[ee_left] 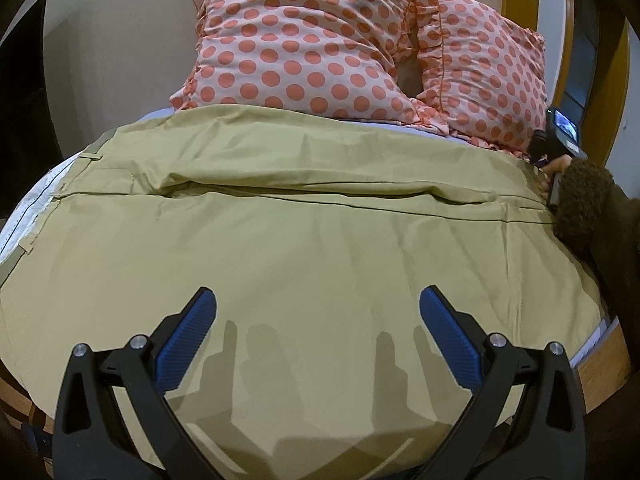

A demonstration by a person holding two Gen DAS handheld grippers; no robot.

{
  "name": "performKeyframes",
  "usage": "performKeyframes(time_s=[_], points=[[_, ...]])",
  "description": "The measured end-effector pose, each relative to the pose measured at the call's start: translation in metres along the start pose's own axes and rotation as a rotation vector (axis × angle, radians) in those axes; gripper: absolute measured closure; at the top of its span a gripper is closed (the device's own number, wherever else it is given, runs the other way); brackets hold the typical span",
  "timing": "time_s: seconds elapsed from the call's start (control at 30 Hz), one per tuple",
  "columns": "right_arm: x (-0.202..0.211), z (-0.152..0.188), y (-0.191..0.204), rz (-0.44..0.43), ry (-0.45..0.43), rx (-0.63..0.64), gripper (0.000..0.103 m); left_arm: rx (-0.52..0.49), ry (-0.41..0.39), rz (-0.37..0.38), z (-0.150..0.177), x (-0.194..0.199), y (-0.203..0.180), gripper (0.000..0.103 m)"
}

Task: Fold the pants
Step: 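Grasp the khaki pants hem with the right gripper and lift it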

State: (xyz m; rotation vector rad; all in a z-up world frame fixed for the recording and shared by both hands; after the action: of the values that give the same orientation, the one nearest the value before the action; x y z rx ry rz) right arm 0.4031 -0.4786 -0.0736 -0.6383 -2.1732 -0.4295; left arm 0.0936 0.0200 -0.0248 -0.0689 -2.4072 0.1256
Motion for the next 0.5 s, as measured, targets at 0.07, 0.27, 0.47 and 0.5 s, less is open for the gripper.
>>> performKeyframes(time_s=[0.07,0.27,0.47,0.5], points=[[-0.002,0.001,-0.010,-0.079,0.012,-0.060,0.099,0.009,-0.011,-0.008,0.000,0.004,0.003,0.002],[0.046,0.005,-0.068,-0.501,-0.087,-0.274,0.100,0.053,-0.101,-0.019,-0.007,0.031,0.018,0.002],[0.148,0.094,-0.144,-0.741,-0.112,-0.379,0.100,0.087,-0.188,0.016,-0.030,0.054,0.036,0.002],[0.157,0.115,-0.150,-0.732,-0.083,-0.397,0.100,0.087,-0.199,0.021,-0.037,0.057,0.038,0.002]])
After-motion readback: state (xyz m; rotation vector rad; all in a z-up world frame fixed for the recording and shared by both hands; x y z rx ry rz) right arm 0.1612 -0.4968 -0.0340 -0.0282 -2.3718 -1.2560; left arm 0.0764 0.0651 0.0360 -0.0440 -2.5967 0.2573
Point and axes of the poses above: each gripper's, at about its wrist camera, not at the fingertips, and x roughly against the way its jaws point, y to its left, z to its underside, the point moved 7 cm from there along -x, roughly the way its jaws point, and after that the axes turned 4 degrees about x, right-handed, at the moved point
